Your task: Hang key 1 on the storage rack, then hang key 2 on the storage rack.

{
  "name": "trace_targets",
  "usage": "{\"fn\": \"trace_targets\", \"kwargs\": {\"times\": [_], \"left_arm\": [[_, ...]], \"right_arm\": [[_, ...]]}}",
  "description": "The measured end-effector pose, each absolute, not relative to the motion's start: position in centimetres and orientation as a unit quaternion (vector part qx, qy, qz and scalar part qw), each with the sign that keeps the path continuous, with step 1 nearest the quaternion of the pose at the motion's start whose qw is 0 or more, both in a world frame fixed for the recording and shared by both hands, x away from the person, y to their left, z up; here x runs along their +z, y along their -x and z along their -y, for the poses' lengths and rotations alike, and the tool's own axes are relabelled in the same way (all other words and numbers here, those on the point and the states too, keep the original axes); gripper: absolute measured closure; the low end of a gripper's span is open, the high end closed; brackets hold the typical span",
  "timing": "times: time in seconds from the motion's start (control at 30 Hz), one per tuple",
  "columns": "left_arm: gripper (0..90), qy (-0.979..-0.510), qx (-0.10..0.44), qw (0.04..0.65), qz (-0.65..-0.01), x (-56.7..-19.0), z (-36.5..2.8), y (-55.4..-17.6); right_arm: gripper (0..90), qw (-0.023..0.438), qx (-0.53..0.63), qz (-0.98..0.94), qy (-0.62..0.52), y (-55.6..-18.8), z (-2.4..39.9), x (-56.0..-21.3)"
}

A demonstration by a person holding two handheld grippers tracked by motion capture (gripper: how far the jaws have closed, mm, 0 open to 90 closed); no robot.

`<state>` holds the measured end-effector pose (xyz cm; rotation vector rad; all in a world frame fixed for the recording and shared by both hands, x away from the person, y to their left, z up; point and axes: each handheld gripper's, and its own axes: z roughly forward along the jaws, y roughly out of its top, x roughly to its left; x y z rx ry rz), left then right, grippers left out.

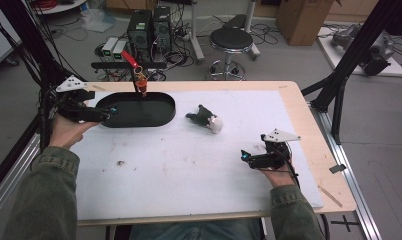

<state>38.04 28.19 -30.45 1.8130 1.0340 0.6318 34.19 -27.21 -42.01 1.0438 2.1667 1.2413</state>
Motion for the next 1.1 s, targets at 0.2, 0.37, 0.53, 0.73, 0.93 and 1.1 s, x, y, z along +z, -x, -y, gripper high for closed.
{"fn": "trace_targets", "kwargs": {"times": [0.2, 0.37, 0.53, 0.73, 0.93, 1.1], "left_arm": [[1.7, -0.737, 0.262, 0.465, -0.415, -32.0, -28.0, -36.1], [1.8, -0.734, 0.268, 0.47, -0.41, -32.7, -28.1, -35.0], [1.8, -0.721, 0.271, 0.489, -0.41, -33.9, -28.2, -33.6], [1.8, -0.723, 0.255, 0.487, -0.419, -37.5, -28.5, -30.9], [1.8, -0.716, 0.248, 0.486, -0.436, -40.6, -29.0, -29.1], [1.8, -0.716, 0.245, 0.488, -0.434, -41.1, -29.5, -28.3]], "right_arm": [[0.8, 0.216, 0.444, -0.784, -0.376, -34.1, 27.1, -42.0], [0.8, 0.217, 0.445, -0.784, -0.374, -34.1, 27.1, -42.0], [0.8, 0.218, 0.444, -0.784, -0.375, -34.1, 27.1, -42.0], [0.8, 0.218, 0.443, -0.784, -0.375, -34.2, 27.2, -42.0], [0.7, 0.214, 0.444, -0.781, -0.383, -34.1, 27.2, -41.9], [0.8, 0.22, 0.445, -0.782, -0.377, -34.6, 26.8, -41.2]]}}
